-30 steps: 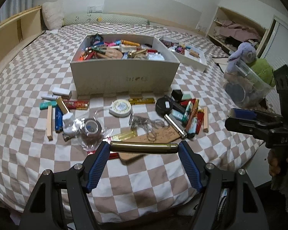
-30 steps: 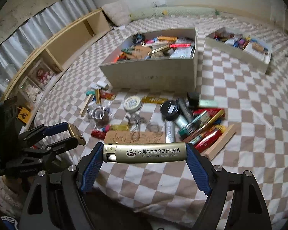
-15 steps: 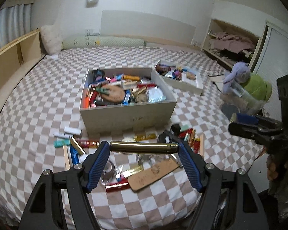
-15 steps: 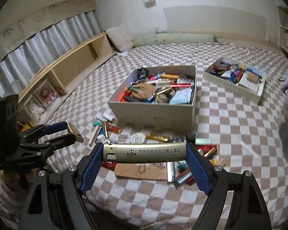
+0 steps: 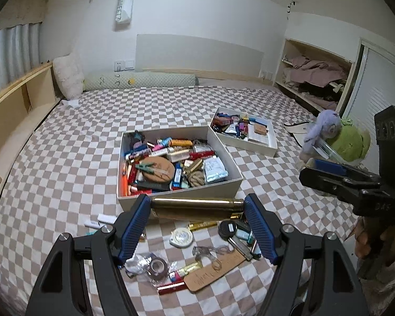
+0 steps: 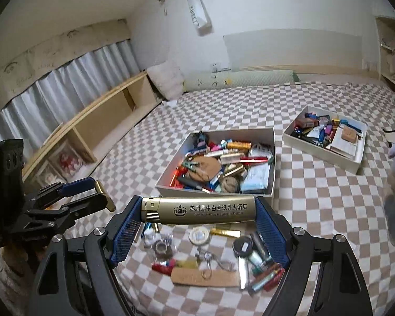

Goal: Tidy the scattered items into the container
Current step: 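Carry the brass lighter and printed lighter over the white SHOES box with both tools, then open the right tool over the box while the left tool releases the brass lighter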

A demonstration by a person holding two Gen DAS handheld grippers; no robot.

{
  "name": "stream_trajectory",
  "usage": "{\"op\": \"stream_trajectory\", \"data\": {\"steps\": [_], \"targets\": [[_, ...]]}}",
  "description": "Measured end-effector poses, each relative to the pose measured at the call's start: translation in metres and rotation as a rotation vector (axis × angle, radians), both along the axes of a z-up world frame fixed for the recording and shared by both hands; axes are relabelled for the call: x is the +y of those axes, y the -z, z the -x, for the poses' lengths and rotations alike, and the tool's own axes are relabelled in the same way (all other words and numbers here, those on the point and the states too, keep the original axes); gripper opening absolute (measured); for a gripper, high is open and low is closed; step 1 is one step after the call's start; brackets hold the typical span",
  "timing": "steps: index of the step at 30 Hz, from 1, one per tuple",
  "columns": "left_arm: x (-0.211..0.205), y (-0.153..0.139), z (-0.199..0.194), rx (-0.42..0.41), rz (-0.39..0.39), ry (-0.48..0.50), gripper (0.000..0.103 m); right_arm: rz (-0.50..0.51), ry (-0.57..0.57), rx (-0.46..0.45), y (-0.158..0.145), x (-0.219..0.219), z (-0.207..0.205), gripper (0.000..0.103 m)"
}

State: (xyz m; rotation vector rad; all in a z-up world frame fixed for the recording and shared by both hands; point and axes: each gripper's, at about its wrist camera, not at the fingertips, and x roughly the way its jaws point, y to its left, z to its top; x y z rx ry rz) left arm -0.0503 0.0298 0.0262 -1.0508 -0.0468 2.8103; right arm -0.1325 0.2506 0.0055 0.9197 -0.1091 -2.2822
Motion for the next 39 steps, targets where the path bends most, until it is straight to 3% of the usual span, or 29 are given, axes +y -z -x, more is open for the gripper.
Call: {"op": "stream_trajectory", "data": {"steps": [9, 20, 30, 39], "targets": [[-0.012, -0.014, 0.025, 0.041, 0.015, -0.040, 0.074, -0.017, 0.042, 0.029, -0.007, -0.011, 0.027, 0.084], [-0.028, 0.001, 0.057, 0.026, 0.043, -0.101, 0.074, -0.014, 0.083, -0.002, 0.000, -0.032, 0.065, 0.084], [-0.034, 0.030, 0.107, -0.047, 0.067, -0.114, 0.074, -0.044, 0.067, -0.105, 0.035, -0.058, 0.107, 0.084], [-0.052, 0.075, 0.144, -0.178, 0.106, -0.182, 0.074, -0.094, 0.128, -0.303, 0.092, -0.075, 0.159, 0.084]]}}
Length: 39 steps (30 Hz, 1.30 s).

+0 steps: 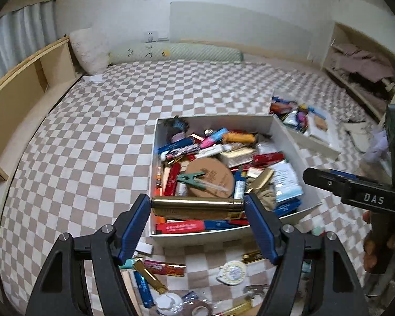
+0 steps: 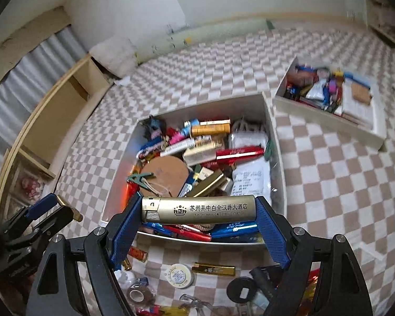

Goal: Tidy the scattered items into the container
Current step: 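Open the right tool over the box while the left tool releases the brass lighter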

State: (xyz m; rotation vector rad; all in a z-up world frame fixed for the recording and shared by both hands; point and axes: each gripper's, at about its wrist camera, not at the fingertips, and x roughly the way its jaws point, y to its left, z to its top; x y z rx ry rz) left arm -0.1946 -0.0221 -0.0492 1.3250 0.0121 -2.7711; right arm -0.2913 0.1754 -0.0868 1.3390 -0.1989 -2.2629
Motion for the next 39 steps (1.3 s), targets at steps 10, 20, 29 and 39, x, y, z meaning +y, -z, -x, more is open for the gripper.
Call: {"op": "stream_trajectory", "data": {"steps": [10, 20, 29, 39], "targets": [[-0.014, 0.011, 0.015, -0.035, -0.039, -0.034, 0.074, -0.124, -0.053, -0.070, 0.030, -0.020, 0.009, 0.084], [-0.014, 0.014, 0.018, -0.066, -0.091, -0.050, 0.074, -0.166, -0.017, -0.044, 0.027, -0.016, 0.006, 0.098], [-0.008, 0.031, 0.033, -0.114, -0.100, -0.038, 0.074, -0.172, 0.001, -0.061, 0.023, -0.006, 0.003, 0.098], [-0.003, 0.059, 0.056, -0.184, -0.127, -0.056, 0.074, -0.118, 0.031, -0.081, 0.020, 0.008, 0.007, 0.098]]}}
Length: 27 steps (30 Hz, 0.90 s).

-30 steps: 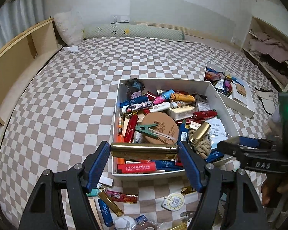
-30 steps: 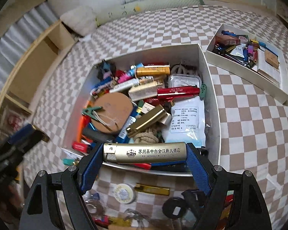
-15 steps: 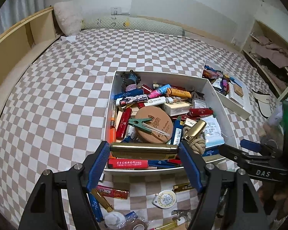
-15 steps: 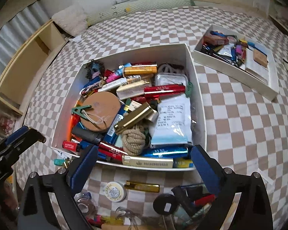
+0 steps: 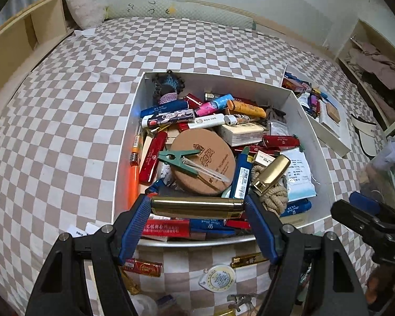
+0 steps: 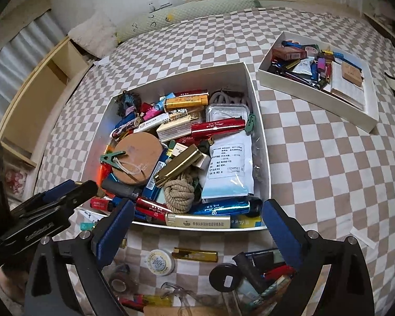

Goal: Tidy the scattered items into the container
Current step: 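Open the right tool over the box while the left tool releases the brass lighter, then raise both open tools and move them back over the scattered items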

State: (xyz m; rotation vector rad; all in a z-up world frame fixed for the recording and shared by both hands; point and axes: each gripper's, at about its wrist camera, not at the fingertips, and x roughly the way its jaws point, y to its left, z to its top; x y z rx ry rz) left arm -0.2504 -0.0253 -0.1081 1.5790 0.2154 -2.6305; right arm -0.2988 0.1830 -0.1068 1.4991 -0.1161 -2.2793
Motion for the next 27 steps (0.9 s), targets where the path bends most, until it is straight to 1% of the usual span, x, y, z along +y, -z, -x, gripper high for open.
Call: {"op": "stream_trajectory", "data": {"steps": [1, 2, 3, 9, 14, 20, 27], "targets": [[0.000, 0.001, 0.001, 0.000, 0.004, -0.003, 0.082, -0.002, -0.003, 0.001, 0.000, 0.001, 0.000, 0.098], [-0.001, 0.001, 0.000, 0.004, 0.013, -0.011, 0.099, -0.004, -0.005, 0.002, 0.000, 0.001, -0.001, 0.098], [-0.002, 0.000, 0.000, 0.011, 0.024, -0.021, 0.103, -0.005, -0.006, 0.003, -0.001, 0.002, -0.001, 0.098], [-0.008, -0.008, -0.008, 0.028, 0.014, -0.023, 0.103, -0.009, 0.003, 0.001, 0.001, 0.006, -0.002, 0.098], [-0.001, -0.018, -0.019, 0.044, 0.036, 0.032, 0.103, 0.009, -0.009, 0.010, -0.005, 0.004, -0.008, 0.098], [0.008, -0.023, -0.034, 0.054, 0.085, 0.096, 0.103, -0.080, -0.055, 0.101, -0.019, 0.005, -0.032, 0.098], [0.008, -0.031, -0.057, 0.065, 0.099, 0.117, 0.103, -0.140, -0.104, 0.152, -0.030, 0.017, -0.063, 0.098]]}}
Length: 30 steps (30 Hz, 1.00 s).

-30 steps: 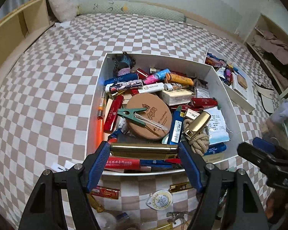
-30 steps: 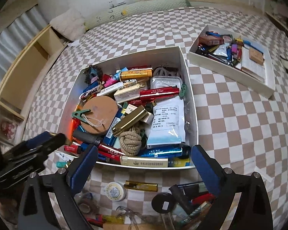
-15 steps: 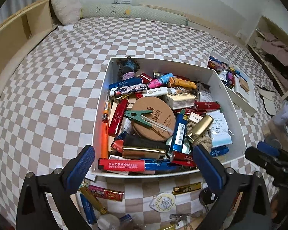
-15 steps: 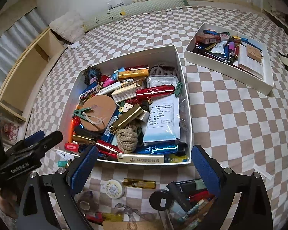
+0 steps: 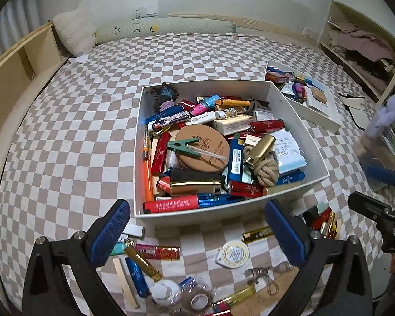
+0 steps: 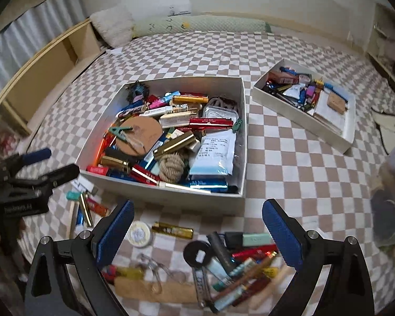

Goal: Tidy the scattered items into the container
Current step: 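Raise both open tools and move them back over the scattered items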

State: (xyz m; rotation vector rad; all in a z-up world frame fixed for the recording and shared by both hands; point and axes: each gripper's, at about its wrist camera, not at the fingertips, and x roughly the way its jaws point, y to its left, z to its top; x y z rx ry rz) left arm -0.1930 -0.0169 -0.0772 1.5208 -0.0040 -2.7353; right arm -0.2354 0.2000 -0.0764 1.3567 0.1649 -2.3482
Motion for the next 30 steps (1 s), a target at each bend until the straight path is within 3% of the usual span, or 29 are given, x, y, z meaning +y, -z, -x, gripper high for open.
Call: {"op": "stream_trajectory", "data": {"steps": [20, 30], "targets": [[-0.007, -0.059, -0.109, 0.125, -0.096, 0.004, 0.103, -0.039, -0.124, 0.153, -0.033, 0.017, -0.089, 0.098], [-0.028, -0.041, -0.151, 0.109, -0.095, -0.080, 0.103, 0.004, -0.105, 0.118, -0.024, 0.042, -0.101, 0.098]]}}
